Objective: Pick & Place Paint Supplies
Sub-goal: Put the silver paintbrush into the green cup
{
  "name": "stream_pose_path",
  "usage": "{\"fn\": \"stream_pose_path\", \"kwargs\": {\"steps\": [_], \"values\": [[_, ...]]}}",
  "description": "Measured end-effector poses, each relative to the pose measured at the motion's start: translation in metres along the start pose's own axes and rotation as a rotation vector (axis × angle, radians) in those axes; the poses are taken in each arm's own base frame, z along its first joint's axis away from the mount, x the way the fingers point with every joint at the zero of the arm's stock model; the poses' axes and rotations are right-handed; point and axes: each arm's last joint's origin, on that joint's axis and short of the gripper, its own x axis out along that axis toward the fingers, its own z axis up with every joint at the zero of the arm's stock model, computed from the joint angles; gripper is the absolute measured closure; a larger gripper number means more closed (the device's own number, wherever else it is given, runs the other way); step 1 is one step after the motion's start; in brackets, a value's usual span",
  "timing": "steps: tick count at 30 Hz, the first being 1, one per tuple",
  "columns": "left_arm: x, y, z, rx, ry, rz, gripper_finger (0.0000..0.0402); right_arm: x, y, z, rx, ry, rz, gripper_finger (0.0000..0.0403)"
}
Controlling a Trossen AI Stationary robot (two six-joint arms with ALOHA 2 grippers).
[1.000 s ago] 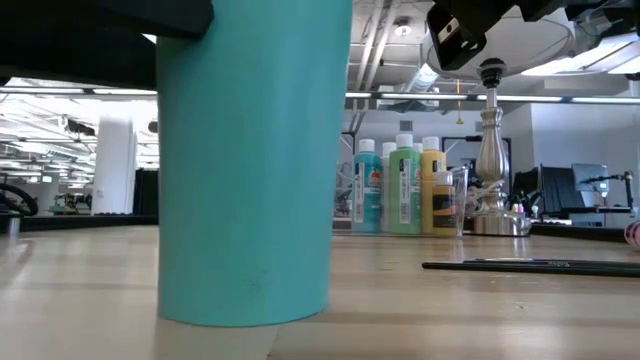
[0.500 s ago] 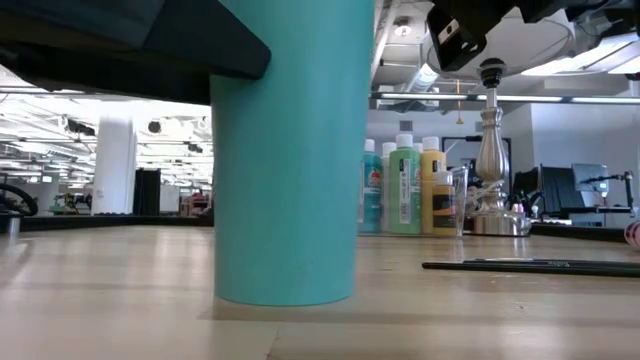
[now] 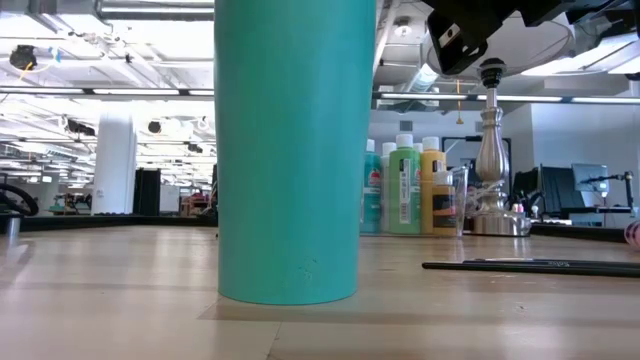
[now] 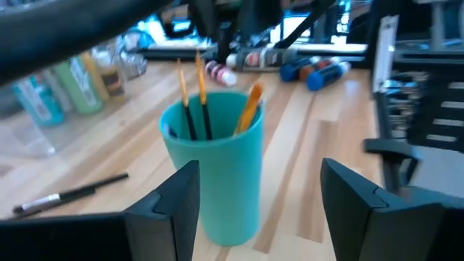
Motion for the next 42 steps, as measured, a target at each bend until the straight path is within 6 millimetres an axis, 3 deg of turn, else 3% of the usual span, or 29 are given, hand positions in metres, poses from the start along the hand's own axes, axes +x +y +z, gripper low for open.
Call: {"fn": "stream_pose_path", "kwargs": {"steps": [5,8,11,19,24,34,42], "values": [[-0.028,0.010,0.035,0.099,-0.036,-0.049,0.0215,-0.001,0.000,0.003,0.020,-0.013,0.001,0.0294],[-0.036,0.028,0.059,0.085,-0.058,-0.050,0.0215,-0.004,0.000,0.009,0.029,-0.036,0.000,0.0294],[-0.037,0.053,0.067,0.085,-0.062,-0.041,0.0215,-0.005,-0.001,0.012,0.043,-0.051,-0.005,0.0294],[-0.026,0.130,0.048,0.016,-0.040,0.009,0.0215,-0.005,-0.007,0.012,0.082,-0.066,-0.125,0.0294],[-0.011,0.172,0.040,-0.030,-0.039,0.070,0.0215,-0.003,-0.023,0.018,0.096,-0.095,-0.202,0.0294],[0.011,0.246,0.023,-0.003,-0.028,0.266,0.0215,0.000,-0.098,0.027,0.154,-0.122,-0.442,0.0294],[0.022,0.286,-0.002,-0.010,-0.005,0.421,0.0215,-0.010,-0.154,0.033,0.184,-0.157,-0.613,0.0294]]}}
